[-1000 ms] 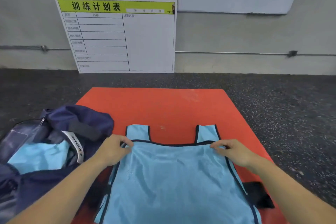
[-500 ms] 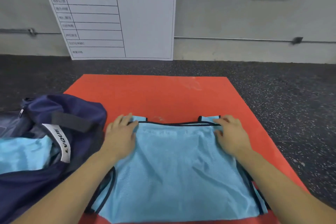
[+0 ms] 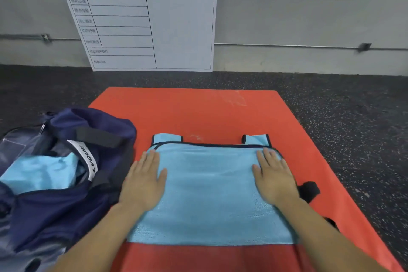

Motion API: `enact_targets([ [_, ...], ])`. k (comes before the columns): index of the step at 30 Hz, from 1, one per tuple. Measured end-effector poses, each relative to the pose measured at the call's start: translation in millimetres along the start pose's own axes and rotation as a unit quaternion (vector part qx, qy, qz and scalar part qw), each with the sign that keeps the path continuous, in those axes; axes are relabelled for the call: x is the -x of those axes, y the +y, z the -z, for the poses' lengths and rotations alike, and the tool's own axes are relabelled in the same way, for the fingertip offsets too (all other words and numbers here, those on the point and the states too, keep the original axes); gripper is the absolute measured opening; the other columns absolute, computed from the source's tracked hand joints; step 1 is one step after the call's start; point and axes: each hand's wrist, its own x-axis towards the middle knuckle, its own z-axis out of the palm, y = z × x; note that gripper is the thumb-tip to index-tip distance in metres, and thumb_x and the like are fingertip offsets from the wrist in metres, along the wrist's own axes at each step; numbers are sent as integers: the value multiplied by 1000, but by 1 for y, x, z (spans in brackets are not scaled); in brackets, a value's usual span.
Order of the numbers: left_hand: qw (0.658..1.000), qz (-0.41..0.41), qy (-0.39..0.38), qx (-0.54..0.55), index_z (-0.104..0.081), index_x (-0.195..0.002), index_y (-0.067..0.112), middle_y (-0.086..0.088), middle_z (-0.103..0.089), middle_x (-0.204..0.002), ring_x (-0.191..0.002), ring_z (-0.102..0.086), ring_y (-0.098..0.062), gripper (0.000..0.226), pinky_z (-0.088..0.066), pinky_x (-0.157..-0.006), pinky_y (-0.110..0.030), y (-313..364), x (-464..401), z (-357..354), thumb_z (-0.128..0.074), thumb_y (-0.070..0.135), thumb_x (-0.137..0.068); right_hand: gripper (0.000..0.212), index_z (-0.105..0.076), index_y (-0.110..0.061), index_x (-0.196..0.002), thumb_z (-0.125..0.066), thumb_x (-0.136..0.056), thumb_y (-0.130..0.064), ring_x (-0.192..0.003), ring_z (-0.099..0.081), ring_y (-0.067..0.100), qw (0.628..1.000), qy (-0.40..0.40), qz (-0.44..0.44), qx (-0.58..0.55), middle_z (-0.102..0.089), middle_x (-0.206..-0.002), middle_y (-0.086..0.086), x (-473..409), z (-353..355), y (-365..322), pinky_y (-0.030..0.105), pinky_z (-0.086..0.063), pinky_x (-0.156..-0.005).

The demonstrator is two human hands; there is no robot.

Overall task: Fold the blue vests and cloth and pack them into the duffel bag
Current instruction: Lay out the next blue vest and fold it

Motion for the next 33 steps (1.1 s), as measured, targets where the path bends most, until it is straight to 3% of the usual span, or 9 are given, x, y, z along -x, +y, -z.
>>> enact_targets([
  [4, 998, 10, 57, -34, -47, -146, -3, -20, -42, -155, -147, -36, -32, 76, -20, -121, -46, 14, 4, 9, -19, 45, -94, 63, -4, -10, -163, -10, -109, -41, -157, 10, 23, 999, -4, -19, 45, 5, -171, 7, 0, 16, -17, 43, 4, -128],
  [8, 991, -119, 45, 33, -55, -139, -3, -19, -48, -150, -141, -46, -32, 61, -24, -115, -45, 101, 31, -11, -32, 33, -96, 60, -49, -8, -149, -29, -103, -40, -147, -41, 28, 991, 22, 131, -27, -40, -159, 7, 42, -16, -108, 43, -25, -125],
  [10, 993, -104, 39, 35, -51, -145, 1, -15, -45, -154, -144, -42, -28, 64, -19, -117, -41, 99, 38, -17, -30, 39, -97, 67, -39, -12, -156, -20, -101, -47, -152, -31, 24, 989, 7, 141, -50, -31, -164, 3, 53, -16, -96, 39, -15, -125],
  [14, 999, -31, 25, 2, -36, -154, 4, -11, -30, -163, -153, -24, -25, 78, -6, -122, -35, 35, 47, -6, -15, 52, -96, 66, -7, -18, -164, -13, -106, -49, -158, 6, 16, 1000, -8, 13, 6, 2, -171, -2, 51, 3, 0, 37, 2, -128],
  [16, 1000, -8, 20, -13, -33, -155, 4, -11, -25, -165, -154, -19, -24, 83, -6, -124, -36, 13, 49, 3, -8, 54, -94, 65, -6, -16, -164, -14, -107, -47, -158, 5, 19, 999, -2, -32, 28, 0, -172, 2, 54, 15, 26, 40, -1, -128],
  [18, 999, -4, 36, -27, -48, -145, -2, -18, -40, -156, -147, -37, -30, 77, -16, -122, -40, 21, 49, 8, -18, 48, -95, 66, -12, -11, -163, -12, -107, -46, -158, 0, 23, 999, 9, -32, 23, -7, -171, 7, 58, 16, 5, 42, -1, -127],
  [22, 996, -89, 19, 14, -59, -135, -4, -19, -49, -148, -137, -51, -33, 61, -24, -114, -44, 97, 65, -9, -31, 34, -96, 59, -49, -7, -149, -29, -103, -38, -146, -42, 28, 989, 55, 136, -21, -41, -158, 9, 87, -22, -109, 42, -19, -123],
  [28, 999, -35, 14, -1, -37, -153, 3, -13, -32, -162, -151, -29, -26, 77, -8, -121, -37, 30, 87, -3, -17, 49, -95, 75, -10, -19, -163, 1, -97, -53, -158, -1, 22, 998, 9, 60, 12, 5, -167, -4, 96, -11, -36, 41, 1, -128],
  [33, 999, -31, 4, -37, -61, -131, -7, -23, -58, -139, -133, -54, -36, 68, -23, -114, -45, 28, 79, 7, -32, 39, -91, 92, -17, -11, -162, 12, -85, -52, -158, -6, 26, 999, 4, -33, 22, -11, -170, 8, 85, 14, -11, 43, -3, -128],
])
